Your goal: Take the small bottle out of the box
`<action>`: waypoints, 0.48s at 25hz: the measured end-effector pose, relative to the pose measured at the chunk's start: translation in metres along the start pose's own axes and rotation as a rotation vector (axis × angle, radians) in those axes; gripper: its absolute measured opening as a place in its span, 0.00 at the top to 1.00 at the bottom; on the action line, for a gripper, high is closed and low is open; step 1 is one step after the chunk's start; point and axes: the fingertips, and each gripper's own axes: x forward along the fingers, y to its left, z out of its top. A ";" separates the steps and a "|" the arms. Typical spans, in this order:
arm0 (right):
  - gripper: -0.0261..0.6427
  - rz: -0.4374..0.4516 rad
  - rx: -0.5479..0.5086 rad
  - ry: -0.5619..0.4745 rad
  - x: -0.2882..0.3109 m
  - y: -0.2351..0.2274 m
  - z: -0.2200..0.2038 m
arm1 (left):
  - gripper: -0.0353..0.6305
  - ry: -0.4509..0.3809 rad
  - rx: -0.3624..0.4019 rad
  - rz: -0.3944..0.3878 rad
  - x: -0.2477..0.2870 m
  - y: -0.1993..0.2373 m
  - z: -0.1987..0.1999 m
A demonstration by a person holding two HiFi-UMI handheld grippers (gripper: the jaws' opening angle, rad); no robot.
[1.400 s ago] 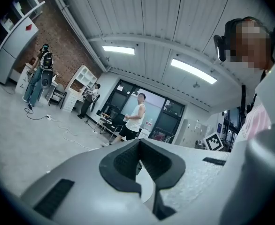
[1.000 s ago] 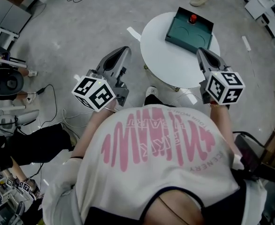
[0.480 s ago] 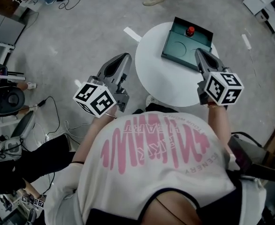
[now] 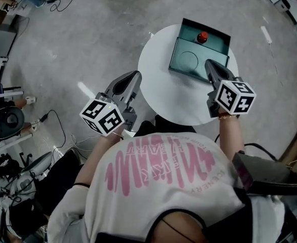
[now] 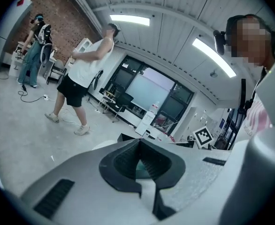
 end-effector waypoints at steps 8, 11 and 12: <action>0.95 -0.051 -0.023 0.072 0.048 -0.040 -0.016 | 0.94 0.077 -0.032 0.019 0.033 0.037 -0.019; 0.95 -0.083 -0.052 0.100 0.056 -0.056 -0.019 | 0.94 0.114 -0.038 0.027 0.041 0.042 -0.027; 0.95 -0.095 -0.062 0.106 0.059 -0.062 -0.018 | 0.94 0.122 -0.041 0.030 0.045 0.043 -0.029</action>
